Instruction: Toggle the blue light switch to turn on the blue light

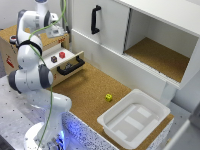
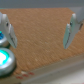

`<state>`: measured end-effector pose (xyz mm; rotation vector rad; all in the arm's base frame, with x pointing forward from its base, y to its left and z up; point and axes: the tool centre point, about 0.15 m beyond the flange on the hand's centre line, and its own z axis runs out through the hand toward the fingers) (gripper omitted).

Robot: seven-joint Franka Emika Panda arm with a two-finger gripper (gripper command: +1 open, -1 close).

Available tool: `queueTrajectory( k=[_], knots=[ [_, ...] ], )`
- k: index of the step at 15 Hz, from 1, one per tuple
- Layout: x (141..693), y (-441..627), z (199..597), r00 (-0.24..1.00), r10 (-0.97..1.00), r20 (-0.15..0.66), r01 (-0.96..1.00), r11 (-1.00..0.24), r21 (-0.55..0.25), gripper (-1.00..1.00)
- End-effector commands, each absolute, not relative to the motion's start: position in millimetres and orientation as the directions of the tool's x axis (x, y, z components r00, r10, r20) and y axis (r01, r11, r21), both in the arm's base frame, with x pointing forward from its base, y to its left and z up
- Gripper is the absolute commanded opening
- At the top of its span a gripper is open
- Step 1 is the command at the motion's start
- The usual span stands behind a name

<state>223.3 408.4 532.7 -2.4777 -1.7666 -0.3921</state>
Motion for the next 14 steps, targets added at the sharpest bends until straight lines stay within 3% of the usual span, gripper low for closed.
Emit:
queueTrajectory(
  k=[1,4,5,8,14],
  knots=[
    [187.6,499.2,550.7,0.279,0.959,0.048,0.959,-0.281,0.041,1.00],
    [142.5,516.4,546.8,0.229,0.973,0.027,0.973,-0.229,-0.001,1.00],
    [133.3,523.2,541.0,0.213,0.977,0.021,0.977,-0.213,-0.021,-1.00],
    [126.5,534.8,516.7,0.186,0.983,-0.007,0.982,-0.186,-0.033,-1.00],
    [145.2,543.3,487.1,0.200,0.980,0.014,0.979,-0.200,-0.026,-1.00]
  ],
)
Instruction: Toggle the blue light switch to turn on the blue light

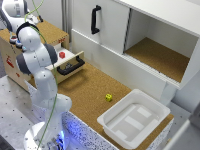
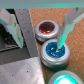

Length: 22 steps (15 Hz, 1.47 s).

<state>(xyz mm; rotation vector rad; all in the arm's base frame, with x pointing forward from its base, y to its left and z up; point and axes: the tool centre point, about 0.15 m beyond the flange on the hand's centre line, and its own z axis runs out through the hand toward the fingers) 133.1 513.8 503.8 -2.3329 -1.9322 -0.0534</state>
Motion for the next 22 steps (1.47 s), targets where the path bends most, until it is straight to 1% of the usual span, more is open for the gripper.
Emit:
queueTrajectory(
  k=[1,4,8,10,11,12,14,15,16,17,19,22],
  knots=[
    [148.2,543.9,484.0,0.203,0.979,0.015,0.979,-0.202,-0.023,-1.00],
    [160.5,541.2,469.2,0.236,0.971,0.028,0.971,-0.235,-0.037,-1.00],
    [161.7,535.6,443.5,0.275,0.962,0.006,0.959,-0.274,-0.069,-1.00],
    [159.8,533.4,437.6,0.289,0.957,0.007,0.954,-0.287,-0.079,-1.00],
    [160.1,532.6,446.6,0.292,0.956,0.018,0.955,-0.291,-0.060,-1.00],
    [159.2,530.8,463.9,0.299,0.953,0.042,0.954,-0.297,-0.049,-1.00],
    [150.8,523.6,508.1,0.289,0.956,0.052,0.957,-0.290,0.001,-1.00],
    [149.0,518.6,523.8,0.288,0.956,0.056,0.957,-0.289,0.016,-1.00],
    [153.1,510.6,535.6,0.314,0.948,0.054,0.949,-0.315,0.016,-1.00],
    [159.8,502.6,542.7,0.340,0.939,0.054,0.938,-0.343,0.044,1.00],
    [182.2,483.2,540.8,0.434,0.899,0.056,0.898,-0.437,0.057,1.00],
    [199.8,460.2,536.4,0.530,0.845,0.074,0.845,-0.534,0.041,1.00]
  ],
)
